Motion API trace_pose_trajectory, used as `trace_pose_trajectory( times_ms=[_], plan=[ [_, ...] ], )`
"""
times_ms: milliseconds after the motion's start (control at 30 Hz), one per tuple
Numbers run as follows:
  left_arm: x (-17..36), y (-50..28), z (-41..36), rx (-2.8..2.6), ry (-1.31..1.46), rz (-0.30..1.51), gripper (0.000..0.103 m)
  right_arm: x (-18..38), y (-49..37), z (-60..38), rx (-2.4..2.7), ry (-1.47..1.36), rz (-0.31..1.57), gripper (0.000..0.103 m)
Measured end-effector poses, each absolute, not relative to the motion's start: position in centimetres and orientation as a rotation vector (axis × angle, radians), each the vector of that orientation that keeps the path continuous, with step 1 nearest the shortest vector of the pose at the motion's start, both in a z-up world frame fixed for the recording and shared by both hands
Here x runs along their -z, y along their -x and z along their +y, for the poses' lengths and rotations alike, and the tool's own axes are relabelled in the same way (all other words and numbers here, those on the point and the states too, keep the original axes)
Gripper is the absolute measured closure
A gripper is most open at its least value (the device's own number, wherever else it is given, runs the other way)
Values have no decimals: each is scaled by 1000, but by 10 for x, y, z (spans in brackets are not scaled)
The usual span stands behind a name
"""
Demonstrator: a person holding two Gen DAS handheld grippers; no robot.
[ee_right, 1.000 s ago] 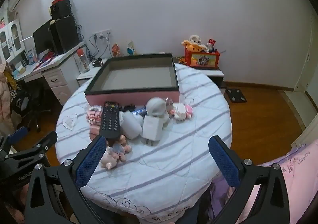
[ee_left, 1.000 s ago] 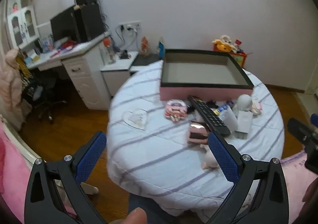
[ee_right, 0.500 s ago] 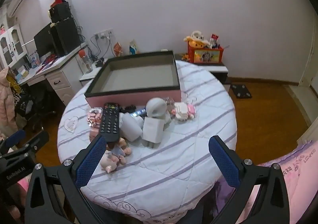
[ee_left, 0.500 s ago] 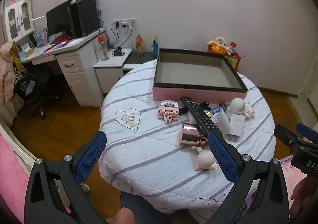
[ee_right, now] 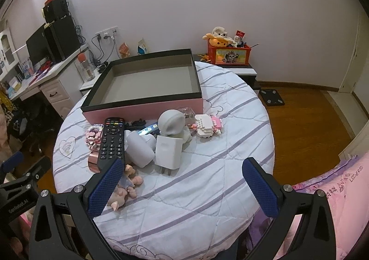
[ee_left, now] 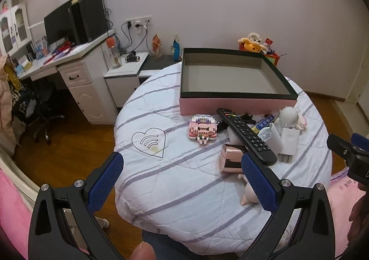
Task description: Organize rigid objects
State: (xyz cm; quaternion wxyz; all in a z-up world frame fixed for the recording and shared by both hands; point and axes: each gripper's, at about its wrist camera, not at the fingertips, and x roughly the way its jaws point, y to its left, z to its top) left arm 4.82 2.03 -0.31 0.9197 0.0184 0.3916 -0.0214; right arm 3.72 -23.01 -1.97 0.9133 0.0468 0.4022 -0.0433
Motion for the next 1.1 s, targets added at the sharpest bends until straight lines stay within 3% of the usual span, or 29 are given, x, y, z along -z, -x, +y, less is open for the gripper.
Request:
trace_pose_trajectory(
  times_ms=[500, 1100],
  plan=[
    [6, -61, 15, 67, -40, 826, 0, 22, -49, -223, 93, -73, 845, 0],
    [-24, -20, 19, 80, -9, 754, 0, -6, -1, -206, 94, -46, 744, 0]
  ],
)
